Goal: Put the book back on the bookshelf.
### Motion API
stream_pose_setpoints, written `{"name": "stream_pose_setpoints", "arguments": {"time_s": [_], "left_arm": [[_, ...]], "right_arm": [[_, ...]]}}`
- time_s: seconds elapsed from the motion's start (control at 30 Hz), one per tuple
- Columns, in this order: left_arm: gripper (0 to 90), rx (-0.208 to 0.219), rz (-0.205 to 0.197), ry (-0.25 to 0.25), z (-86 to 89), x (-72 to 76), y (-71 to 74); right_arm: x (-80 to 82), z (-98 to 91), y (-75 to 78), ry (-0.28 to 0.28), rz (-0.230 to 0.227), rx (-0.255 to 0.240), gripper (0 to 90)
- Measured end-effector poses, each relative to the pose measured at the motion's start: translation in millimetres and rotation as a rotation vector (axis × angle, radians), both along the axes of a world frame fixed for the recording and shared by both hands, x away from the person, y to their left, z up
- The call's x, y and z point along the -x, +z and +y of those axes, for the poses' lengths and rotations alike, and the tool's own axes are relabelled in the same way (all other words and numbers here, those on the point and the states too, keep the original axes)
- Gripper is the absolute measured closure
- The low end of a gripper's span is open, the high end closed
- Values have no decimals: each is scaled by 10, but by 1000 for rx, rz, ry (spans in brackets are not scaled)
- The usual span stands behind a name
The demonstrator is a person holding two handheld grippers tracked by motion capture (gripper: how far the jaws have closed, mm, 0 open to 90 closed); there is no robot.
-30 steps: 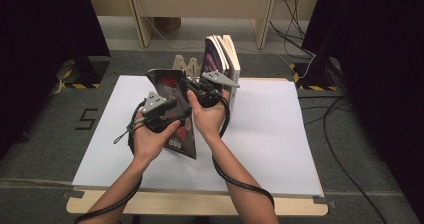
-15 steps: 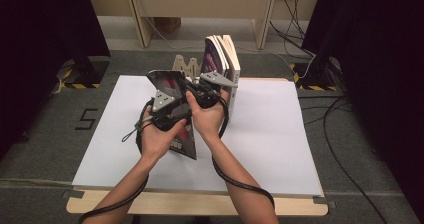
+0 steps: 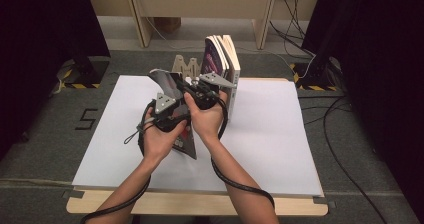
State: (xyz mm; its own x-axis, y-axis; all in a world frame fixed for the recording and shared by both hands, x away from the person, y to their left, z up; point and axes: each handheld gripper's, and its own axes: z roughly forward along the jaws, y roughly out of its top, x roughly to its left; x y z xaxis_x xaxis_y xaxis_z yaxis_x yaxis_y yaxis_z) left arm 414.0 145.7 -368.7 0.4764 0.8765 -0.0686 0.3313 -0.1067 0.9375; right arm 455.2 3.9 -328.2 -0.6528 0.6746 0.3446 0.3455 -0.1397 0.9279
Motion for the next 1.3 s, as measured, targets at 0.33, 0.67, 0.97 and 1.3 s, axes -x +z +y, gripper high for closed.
{"name": "stream_pose_setpoints", "arguments": {"time_s": [0.33, 0.67, 0.97, 1.3], "left_arm": [[540, -13, -29, 12, 28, 83, -28], [368, -42, -48, 66, -26, 27, -67], [482, -50, -35, 74, 30, 37, -111], [656, -57, -47, 124, 126, 183, -114]], "right_arm": [[11, 2, 3, 15, 11, -13, 873], [22, 26, 16, 10, -3, -15, 871], [46, 50, -2, 37, 11, -12, 870], [81, 130, 5, 108, -19, 5, 847]]}}
